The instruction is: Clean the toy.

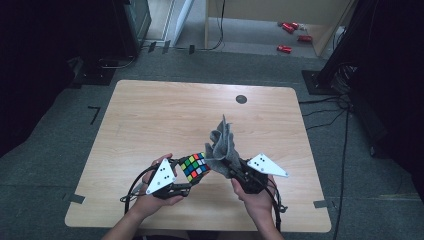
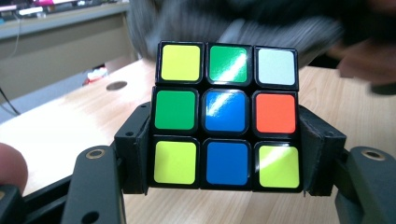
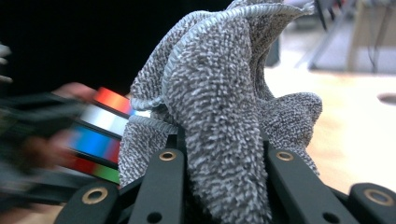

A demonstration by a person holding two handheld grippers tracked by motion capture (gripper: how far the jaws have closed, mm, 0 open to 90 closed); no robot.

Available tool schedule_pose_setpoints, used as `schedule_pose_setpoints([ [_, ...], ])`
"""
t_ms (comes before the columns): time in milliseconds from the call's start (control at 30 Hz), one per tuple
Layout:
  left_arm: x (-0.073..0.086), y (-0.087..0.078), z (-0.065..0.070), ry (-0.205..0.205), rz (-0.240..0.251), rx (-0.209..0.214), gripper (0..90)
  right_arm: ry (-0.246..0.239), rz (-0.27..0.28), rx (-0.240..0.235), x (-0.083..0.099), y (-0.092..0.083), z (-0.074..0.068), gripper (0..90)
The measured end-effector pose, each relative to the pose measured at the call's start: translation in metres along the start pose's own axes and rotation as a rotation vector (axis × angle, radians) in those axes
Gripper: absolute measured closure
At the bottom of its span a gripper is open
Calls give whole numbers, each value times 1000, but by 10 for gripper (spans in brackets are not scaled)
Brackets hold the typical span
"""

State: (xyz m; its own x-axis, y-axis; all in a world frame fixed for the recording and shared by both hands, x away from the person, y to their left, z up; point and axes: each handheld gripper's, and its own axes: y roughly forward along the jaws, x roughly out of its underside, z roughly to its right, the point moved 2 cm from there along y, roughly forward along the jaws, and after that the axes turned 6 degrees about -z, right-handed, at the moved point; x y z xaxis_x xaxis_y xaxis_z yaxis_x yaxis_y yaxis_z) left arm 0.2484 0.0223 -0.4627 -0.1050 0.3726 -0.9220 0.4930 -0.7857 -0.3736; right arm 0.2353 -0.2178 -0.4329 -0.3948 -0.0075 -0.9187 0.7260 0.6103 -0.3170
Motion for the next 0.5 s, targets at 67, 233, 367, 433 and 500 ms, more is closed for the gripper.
schedule_pose_setpoints([
  [67, -1, 2, 3, 1, 1, 9, 345, -41, 33, -50, -7, -4, -18, 756],
  [233, -8, -4, 9, 4, 50, 39, 345, -125, 36, -99, -8, -1, -44, 755],
  [367, -9, -11, 4, -10, 84, 41, 345, -66, 30, -69, 1, 4, -29, 756],
  [433, -10, -13, 1, -30, 100, 40, 345, -70, -4, -25, 4, 7, -19, 756],
  [500, -11, -15, -3, -40, 114, 38, 345, -48, -57, 21, 6, 9, -9, 756],
])
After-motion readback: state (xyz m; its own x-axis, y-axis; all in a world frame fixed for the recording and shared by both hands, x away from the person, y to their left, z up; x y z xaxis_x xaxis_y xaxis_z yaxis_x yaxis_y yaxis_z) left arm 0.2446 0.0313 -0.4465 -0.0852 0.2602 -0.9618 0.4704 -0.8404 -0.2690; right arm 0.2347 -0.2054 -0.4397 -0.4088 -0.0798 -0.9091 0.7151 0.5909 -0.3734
